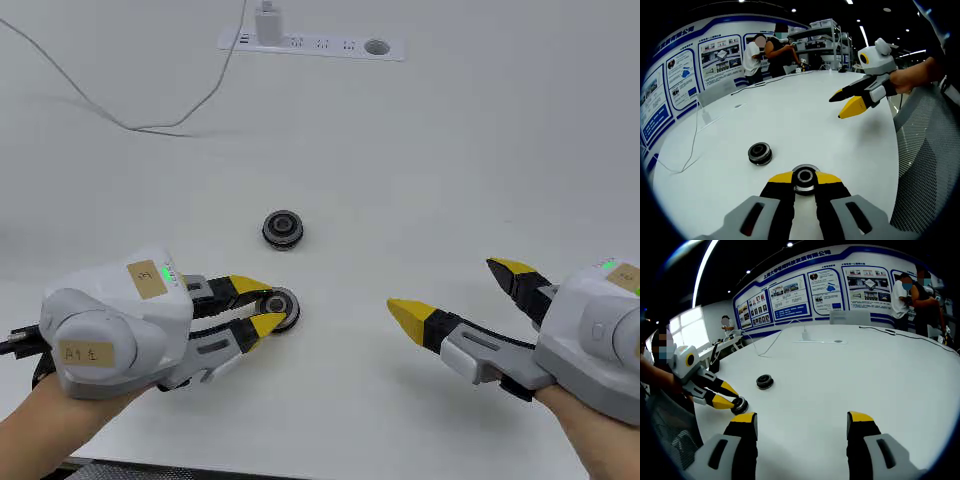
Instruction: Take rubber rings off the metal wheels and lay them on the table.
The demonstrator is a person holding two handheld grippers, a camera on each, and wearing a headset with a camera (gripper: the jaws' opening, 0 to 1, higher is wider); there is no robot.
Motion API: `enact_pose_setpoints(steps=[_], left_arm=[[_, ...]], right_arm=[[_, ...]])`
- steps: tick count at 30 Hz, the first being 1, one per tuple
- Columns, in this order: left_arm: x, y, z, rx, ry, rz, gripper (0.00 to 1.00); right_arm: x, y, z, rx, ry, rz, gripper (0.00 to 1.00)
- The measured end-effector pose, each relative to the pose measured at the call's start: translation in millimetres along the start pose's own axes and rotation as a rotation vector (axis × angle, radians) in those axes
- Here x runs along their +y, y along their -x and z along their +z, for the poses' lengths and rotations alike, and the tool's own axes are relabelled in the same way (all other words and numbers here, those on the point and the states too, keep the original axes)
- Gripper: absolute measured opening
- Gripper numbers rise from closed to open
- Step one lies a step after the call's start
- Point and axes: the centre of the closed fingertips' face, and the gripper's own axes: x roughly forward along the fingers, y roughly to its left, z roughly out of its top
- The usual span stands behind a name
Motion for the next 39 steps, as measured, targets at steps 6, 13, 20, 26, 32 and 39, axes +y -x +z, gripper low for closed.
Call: enact_pose_setpoints(steps=[6,13,20,26,32,39], left_arm=[[-3.0,0.2,0.7,0.005,0.008,-0.020,0.14],[-2.6,-0.7,-0.7,0.020,0.016,-0.048,0.14],[-4.5,-1.0,-0.4,0.049,-0.066,-0.078,0.14],[-3.8,-1.4,-1.1,0.057,-0.095,-0.081,0.13],[-3.9,-1.7,-1.3,0.063,-0.114,-0.087,0.13],[-4.5,-0.8,-0.3,0.062,-0.124,-0.101,0.13]], right_arm=[[0.8,-0.9,-0.2,0.000,-0.008,0.003,0.73],[4.4,-2.7,1.3,0.000,-0.012,0.012,0.73],[19.5,-8.0,9.3,-0.009,-0.011,0.054,0.73],[46.4,-14.4,16.2,-0.007,-0.095,0.177,0.62],[69.5,-22.7,19.2,0.009,-0.160,0.280,0.51],[98.5,-30.5,15.8,0.049,-0.196,0.380,0.47]])
